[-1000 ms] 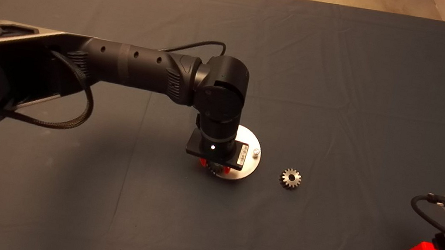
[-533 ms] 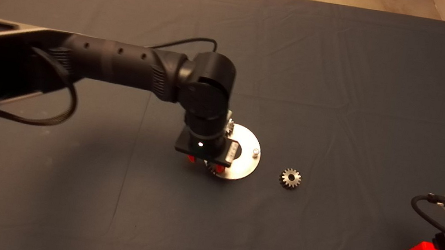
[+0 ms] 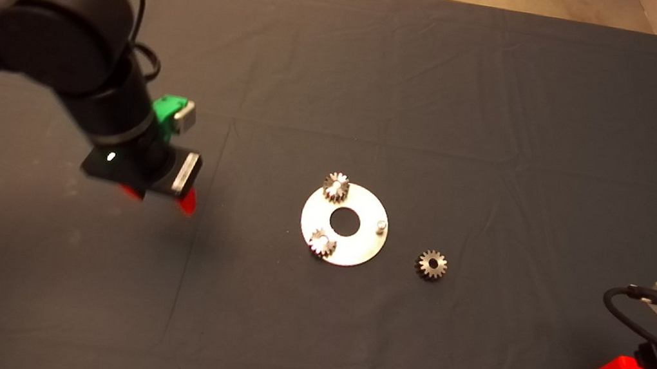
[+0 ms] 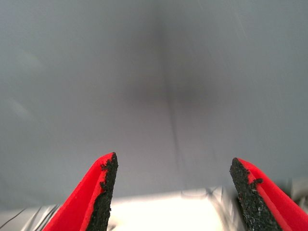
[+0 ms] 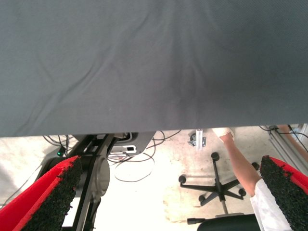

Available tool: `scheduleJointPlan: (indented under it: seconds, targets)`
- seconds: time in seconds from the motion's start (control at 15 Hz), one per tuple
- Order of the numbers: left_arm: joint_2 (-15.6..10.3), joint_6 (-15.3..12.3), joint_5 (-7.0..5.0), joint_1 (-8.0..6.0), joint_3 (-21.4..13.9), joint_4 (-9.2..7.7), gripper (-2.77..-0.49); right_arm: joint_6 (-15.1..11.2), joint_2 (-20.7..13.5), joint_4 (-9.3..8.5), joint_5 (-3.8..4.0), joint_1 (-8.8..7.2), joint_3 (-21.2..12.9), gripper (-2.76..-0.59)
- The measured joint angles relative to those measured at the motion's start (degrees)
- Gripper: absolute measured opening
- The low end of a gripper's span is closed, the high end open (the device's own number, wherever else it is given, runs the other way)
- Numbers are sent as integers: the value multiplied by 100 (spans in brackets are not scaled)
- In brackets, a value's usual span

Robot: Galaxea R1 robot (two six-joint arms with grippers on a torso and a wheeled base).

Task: Install three planetary gears onto the carrier pins

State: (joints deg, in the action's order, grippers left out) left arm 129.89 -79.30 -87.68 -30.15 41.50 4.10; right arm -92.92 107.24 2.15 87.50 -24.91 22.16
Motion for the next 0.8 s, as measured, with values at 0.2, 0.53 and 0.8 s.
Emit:
scheduleJointPlan:
  seconds: [0.2, 0.53, 0.8]
  targets:
    - [-481, -391, 69, -88, -801, -85, -166, 369, 292, 5, 76, -1, 634, -60]
    - [-768, -1159, 38, -89, -1463, -163, -166, 976, 1489, 105, 12, 252, 1789, -60]
    - [-1245, -1220, 61, -102, -1615, -167, -166, 1307, 2455, 464, 3, 390, 2721, -60]
